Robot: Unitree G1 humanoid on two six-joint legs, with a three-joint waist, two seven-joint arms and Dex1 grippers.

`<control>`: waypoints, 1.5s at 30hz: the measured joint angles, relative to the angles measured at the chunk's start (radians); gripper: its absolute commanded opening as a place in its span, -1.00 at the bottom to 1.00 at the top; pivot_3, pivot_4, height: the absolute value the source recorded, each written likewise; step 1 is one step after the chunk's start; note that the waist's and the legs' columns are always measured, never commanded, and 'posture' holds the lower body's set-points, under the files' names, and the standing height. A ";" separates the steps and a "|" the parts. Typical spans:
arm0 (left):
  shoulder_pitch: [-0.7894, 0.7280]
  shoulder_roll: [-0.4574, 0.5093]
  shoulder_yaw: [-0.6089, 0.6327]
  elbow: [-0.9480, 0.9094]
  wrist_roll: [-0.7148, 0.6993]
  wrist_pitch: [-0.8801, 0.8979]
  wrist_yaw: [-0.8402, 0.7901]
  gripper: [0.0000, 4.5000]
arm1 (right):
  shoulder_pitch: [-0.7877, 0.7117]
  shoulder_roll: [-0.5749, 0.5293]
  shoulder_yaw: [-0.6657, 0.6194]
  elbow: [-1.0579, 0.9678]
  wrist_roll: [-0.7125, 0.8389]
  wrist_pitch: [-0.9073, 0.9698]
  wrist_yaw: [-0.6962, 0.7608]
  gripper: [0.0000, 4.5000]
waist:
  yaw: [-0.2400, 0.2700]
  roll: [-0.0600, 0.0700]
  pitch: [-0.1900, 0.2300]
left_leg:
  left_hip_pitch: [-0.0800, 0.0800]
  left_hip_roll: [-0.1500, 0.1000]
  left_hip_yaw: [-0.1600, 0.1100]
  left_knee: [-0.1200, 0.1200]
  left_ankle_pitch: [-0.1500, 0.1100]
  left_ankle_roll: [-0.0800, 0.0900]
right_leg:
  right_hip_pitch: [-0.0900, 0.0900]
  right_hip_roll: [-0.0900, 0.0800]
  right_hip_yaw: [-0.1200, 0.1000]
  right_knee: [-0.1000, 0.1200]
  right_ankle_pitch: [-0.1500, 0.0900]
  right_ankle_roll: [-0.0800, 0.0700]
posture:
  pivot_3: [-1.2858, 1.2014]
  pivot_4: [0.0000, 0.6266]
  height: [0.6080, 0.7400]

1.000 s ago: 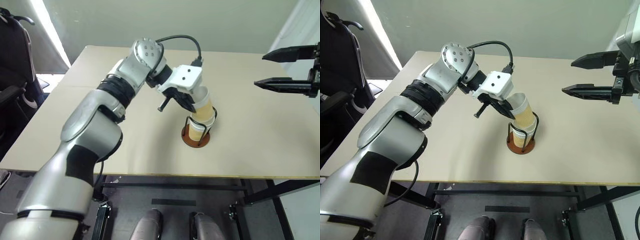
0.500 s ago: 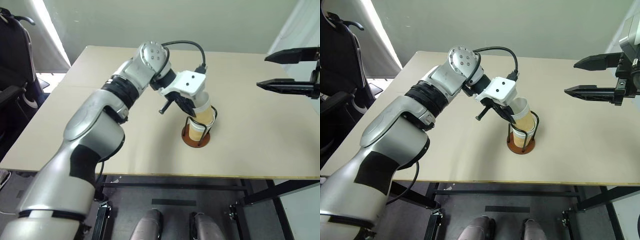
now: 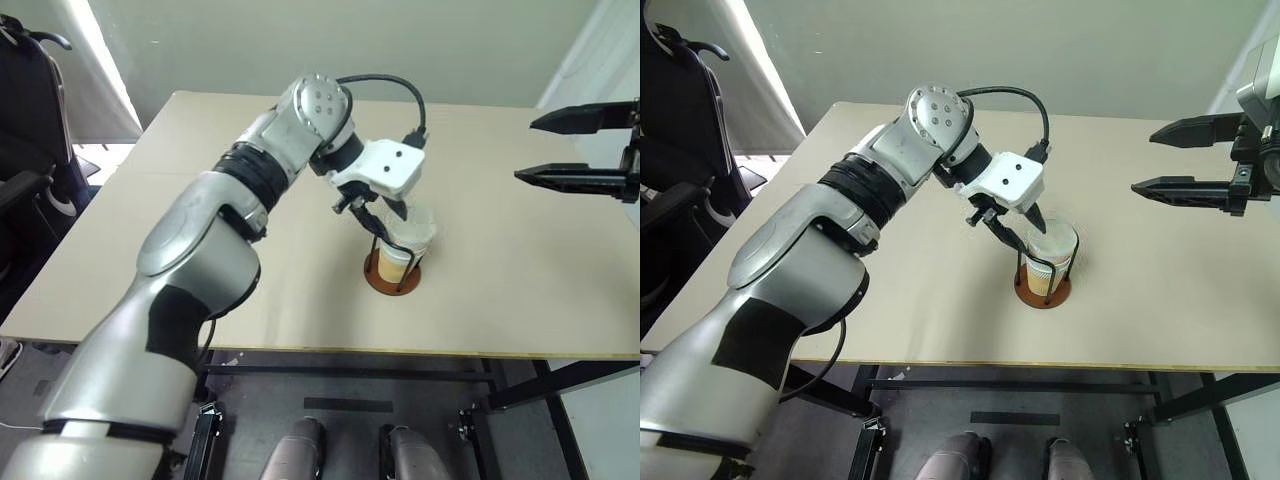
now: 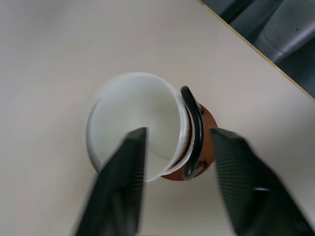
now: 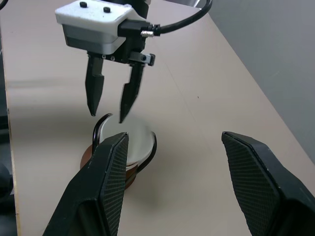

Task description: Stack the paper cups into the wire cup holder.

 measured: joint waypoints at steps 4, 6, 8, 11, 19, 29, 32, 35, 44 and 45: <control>-0.003 -0.009 0.024 0.005 0.000 0.013 0.000 0.99 | 0.000 0.000 0.000 0.001 0.000 -0.001 0.000 0.34 | 0.000 0.000 0.000 | 0.000 0.000 0.000 0.000 0.000 0.000 | 0.000 0.000 0.000 0.000 0.000 0.000 | 0.03 -0.52 1.00; -0.004 -0.015 0.048 0.014 0.000 0.020 0.000 0.99 | -0.001 0.000 0.001 0.007 -0.001 -0.004 0.001 0.34 | 0.000 0.000 0.000 | 0.000 0.000 0.000 0.000 0.000 0.000 | 0.000 0.000 0.000 0.000 0.000 0.000 | 0.03 -0.52 1.00; -0.005 -0.020 0.085 0.023 -0.001 0.040 0.000 0.99 | -0.005 0.000 0.004 0.017 -0.004 -0.007 0.001 0.34 | 0.000 0.000 0.000 | 0.000 0.000 0.001 0.000 0.000 0.000 | 0.000 0.000 0.000 0.000 0.000 0.000 | 0.03 -0.52 1.00; -0.010 -0.036 0.206 0.047 -0.006 0.098 0.000 0.99 | -0.017 0.005 0.027 0.033 -0.015 -0.021 0.007 0.34 | 0.000 0.000 0.000 | 0.000 0.000 0.001 0.000 0.000 0.000 | 0.000 0.000 0.000 0.000 0.000 0.001 | 0.03 -0.52 1.00; -0.009 -0.020 0.497 0.032 0.000 0.255 0.073 0.99 | -0.020 0.062 0.096 0.114 -0.050 -0.067 0.045 0.34 | 0.000 0.000 0.000 | 0.000 0.000 0.002 0.000 0.000 0.002 | 0.000 0.000 0.001 0.000 -0.001 0.001 | 0.03 -0.52 1.00; 0.232 0.051 0.672 -0.318 0.002 0.516 0.322 0.99 | -0.021 0.195 0.165 0.282 -0.144 -0.184 0.075 0.34 | -0.003 0.001 0.000 | 0.002 0.000 0.002 0.000 0.006 0.002 | 0.002 0.001 0.000 0.001 0.001 0.000 | 0.03 -0.52 1.00; 0.279 0.060 0.718 -0.434 0.000 0.573 0.406 0.99 | -0.032 0.231 0.166 0.346 -0.171 -0.214 0.074 0.34 | -0.004 0.001 0.000 | 0.004 0.000 0.002 0.000 0.006 0.001 | 0.002 0.001 0.000 0.001 0.001 -0.001 | 0.03 -0.52 1.00; 0.322 0.064 0.759 -0.523 -0.002 0.627 0.491 0.99 | -0.045 0.264 0.166 0.396 -0.193 -0.234 0.066 0.34 | -0.006 0.001 0.000 | 0.005 0.000 0.002 0.000 0.007 0.001 | 0.003 0.000 0.000 0.001 0.002 -0.002 | 0.03 -0.52 1.00; 0.449 0.091 0.838 -0.676 -0.001 0.702 0.692 0.99 | -0.048 0.329 0.159 0.505 -0.257 -0.294 -0.012 0.34 | -0.007 0.001 0.000 | 0.008 0.000 0.001 -0.001 0.008 -0.001 | 0.004 0.001 0.000 0.002 0.002 -0.004 | 0.03 -0.52 1.00; 0.461 0.092 0.845 -0.688 -0.001 0.709 0.709 0.99 | -0.047 0.331 0.157 0.508 -0.260 -0.297 -0.021 0.34 | -0.007 0.001 0.000 | 0.008 0.000 0.001 -0.001 0.008 -0.001 | 0.004 0.001 0.000 0.002 0.002 -0.004 | 0.03 -0.52 1.00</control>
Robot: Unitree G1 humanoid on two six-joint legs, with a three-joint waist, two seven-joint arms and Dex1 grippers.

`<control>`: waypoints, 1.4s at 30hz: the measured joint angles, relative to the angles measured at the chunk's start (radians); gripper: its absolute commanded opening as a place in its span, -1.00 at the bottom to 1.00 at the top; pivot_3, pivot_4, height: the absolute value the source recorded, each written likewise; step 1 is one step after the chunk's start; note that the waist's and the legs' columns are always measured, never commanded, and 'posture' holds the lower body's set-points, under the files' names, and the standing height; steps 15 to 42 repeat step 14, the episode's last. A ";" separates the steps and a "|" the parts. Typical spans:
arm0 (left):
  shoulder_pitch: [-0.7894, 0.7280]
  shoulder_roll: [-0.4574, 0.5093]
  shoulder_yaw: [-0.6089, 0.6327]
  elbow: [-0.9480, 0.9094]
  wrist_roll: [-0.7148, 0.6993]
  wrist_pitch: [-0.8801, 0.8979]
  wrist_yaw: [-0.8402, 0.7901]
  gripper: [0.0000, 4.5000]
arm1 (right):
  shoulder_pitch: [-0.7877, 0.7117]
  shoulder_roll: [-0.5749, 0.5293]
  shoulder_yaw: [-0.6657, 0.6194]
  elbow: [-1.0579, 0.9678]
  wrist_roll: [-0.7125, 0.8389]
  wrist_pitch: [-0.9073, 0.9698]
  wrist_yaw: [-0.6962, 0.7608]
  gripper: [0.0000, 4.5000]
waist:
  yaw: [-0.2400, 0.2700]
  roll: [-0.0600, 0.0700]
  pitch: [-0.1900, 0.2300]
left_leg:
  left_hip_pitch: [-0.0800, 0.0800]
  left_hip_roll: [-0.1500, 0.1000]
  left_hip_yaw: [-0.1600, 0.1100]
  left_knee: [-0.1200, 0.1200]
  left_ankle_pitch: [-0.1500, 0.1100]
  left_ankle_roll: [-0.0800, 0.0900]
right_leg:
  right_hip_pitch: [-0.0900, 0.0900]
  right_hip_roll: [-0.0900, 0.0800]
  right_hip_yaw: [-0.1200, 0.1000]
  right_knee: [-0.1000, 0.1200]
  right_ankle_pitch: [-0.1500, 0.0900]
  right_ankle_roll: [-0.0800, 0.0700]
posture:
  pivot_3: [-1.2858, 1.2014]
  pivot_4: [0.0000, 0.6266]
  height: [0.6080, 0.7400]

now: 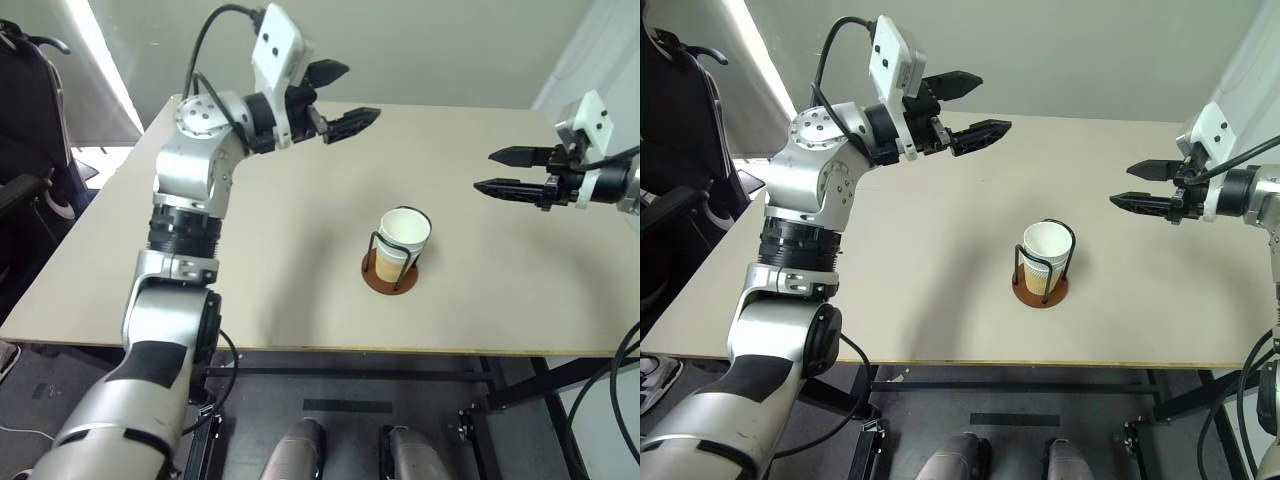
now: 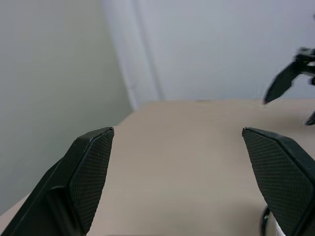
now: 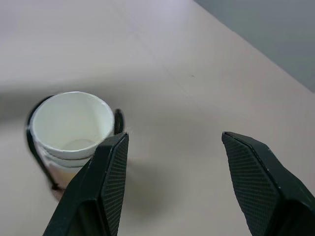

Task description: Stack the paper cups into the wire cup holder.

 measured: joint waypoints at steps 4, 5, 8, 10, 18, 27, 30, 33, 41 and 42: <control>0.044 -0.001 0.028 -0.027 -0.002 0.032 0.074 0.99 | 0.012 0.010 -0.010 0.013 -0.015 -0.012 -0.036 0.34 | 0.000 0.000 0.000 | 0.000 0.000 0.000 0.000 0.000 0.000 | 0.000 0.000 0.000 0.000 0.000 0.000 | 0.03 -0.52 1.00; 0.051 0.000 0.034 -0.036 -0.002 0.036 0.085 0.99 | 0.014 0.015 -0.013 0.018 -0.015 -0.012 -0.044 0.34 | 0.000 0.000 0.000 | 0.000 0.000 0.000 0.000 0.000 0.000 | 0.000 0.000 0.000 0.000 0.000 -0.001 | 0.03 -0.52 1.00; 0.074 -0.004 0.060 -0.069 -0.007 0.047 0.143 0.99 | 0.018 0.048 -0.029 0.034 -0.015 -0.012 -0.085 0.34 | -0.001 0.000 0.000 | 0.001 0.000 0.000 0.000 0.000 -0.001 | 0.000 0.000 0.000 0.000 0.000 -0.001 | 0.03 -0.52 1.00; 0.093 -0.003 0.072 -0.084 -0.006 0.053 0.169 0.99 | 0.021 0.063 -0.035 0.038 -0.015 -0.012 -0.105 0.34 | -0.002 0.000 0.000 | 0.001 0.000 0.000 -0.001 0.000 -0.002 | 0.000 0.000 0.000 0.000 0.000 -0.001 | 0.03 -0.52 1.00; 0.131 -0.001 0.073 -0.106 -0.006 0.065 0.199 0.99 | 0.023 0.084 -0.038 0.040 -0.016 -0.013 -0.131 0.34 | -0.001 0.000 0.000 | 0.001 0.000 0.000 -0.001 0.000 -0.002 | 0.000 0.000 0.000 0.000 0.000 -0.002 | 0.03 -0.52 1.00; 0.131 -0.001 0.073 -0.106 -0.006 0.065 0.199 0.99 | 0.023 0.084 -0.038 0.040 -0.016 -0.013 -0.131 0.34 | -0.001 0.000 0.000 | 0.001 0.000 0.000 -0.001 0.000 -0.002 | 0.000 0.000 0.000 0.000 0.000 -0.002 | 0.03 -0.52 1.00; 0.131 -0.001 0.073 -0.106 -0.006 0.065 0.199 0.99 | 0.023 0.084 -0.038 0.040 -0.016 -0.013 -0.131 0.34 | -0.001 0.000 0.000 | 0.001 0.000 0.000 -0.001 0.000 -0.002 | 0.000 0.000 0.000 0.000 0.000 -0.002 | 0.03 -0.52 1.00; 0.131 -0.001 0.073 -0.106 -0.006 0.065 0.199 0.99 | 0.023 0.084 -0.038 0.040 -0.016 -0.013 -0.131 0.34 | -0.001 0.000 0.000 | 0.001 0.000 0.000 -0.001 0.000 -0.002 | 0.000 0.000 0.000 0.000 0.000 -0.002 | 0.03 -0.52 1.00; 0.131 -0.001 0.073 -0.106 -0.006 0.065 0.199 0.99 | 0.023 0.084 -0.038 0.040 -0.016 -0.013 -0.131 0.34 | -0.001 0.000 0.000 | 0.001 0.000 0.000 -0.001 0.000 -0.002 | 0.000 0.000 0.000 0.000 0.000 -0.002 | 0.03 -0.52 1.00; 0.131 -0.001 0.073 -0.106 -0.006 0.065 0.199 0.99 | 0.023 0.084 -0.038 0.040 -0.016 -0.013 -0.131 0.34 | -0.001 0.000 0.000 | 0.001 0.000 0.000 -0.001 0.000 -0.002 | 0.000 0.000 0.000 0.000 0.000 -0.002 | 0.03 -0.52 1.00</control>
